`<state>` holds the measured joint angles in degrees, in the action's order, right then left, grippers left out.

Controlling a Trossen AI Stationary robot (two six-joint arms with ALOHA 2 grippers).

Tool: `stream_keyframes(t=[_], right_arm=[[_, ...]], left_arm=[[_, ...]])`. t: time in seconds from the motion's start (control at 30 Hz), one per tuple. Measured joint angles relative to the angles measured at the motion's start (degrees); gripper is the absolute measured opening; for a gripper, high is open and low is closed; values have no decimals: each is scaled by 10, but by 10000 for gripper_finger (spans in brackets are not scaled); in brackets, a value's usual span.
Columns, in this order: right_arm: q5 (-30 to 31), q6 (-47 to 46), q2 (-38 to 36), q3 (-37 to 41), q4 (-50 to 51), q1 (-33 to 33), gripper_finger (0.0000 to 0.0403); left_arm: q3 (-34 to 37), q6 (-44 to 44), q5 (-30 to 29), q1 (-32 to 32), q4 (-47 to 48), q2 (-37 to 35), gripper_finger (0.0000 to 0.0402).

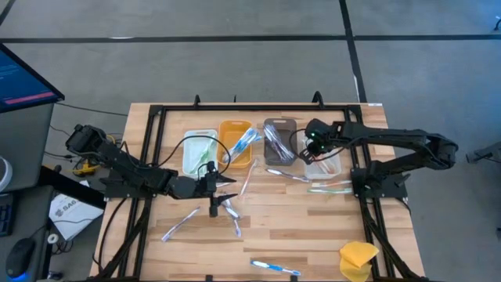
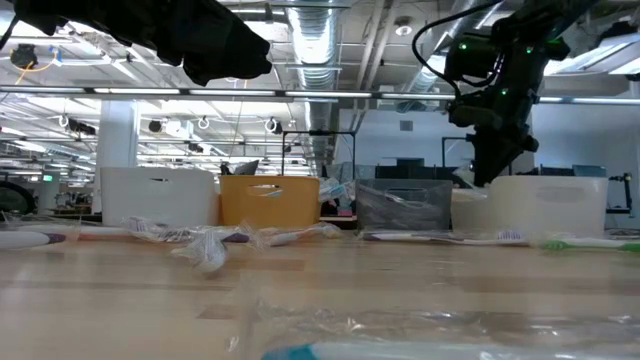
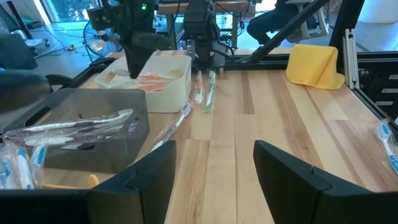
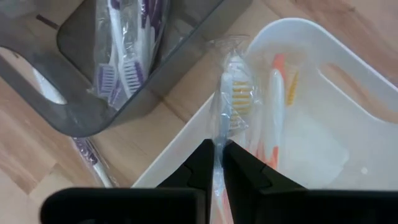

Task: Pick & Place Toothbrushes
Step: Put the orange toothbrush into the right white bin

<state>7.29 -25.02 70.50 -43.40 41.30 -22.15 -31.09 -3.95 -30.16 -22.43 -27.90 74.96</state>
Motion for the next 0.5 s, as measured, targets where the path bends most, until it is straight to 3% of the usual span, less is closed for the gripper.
stream_keyframes(t=[0.5], right_arm=[[1,-5,0,0,0,-2,83]], left_arm=[[0,-15,0,0,0,0,209]])
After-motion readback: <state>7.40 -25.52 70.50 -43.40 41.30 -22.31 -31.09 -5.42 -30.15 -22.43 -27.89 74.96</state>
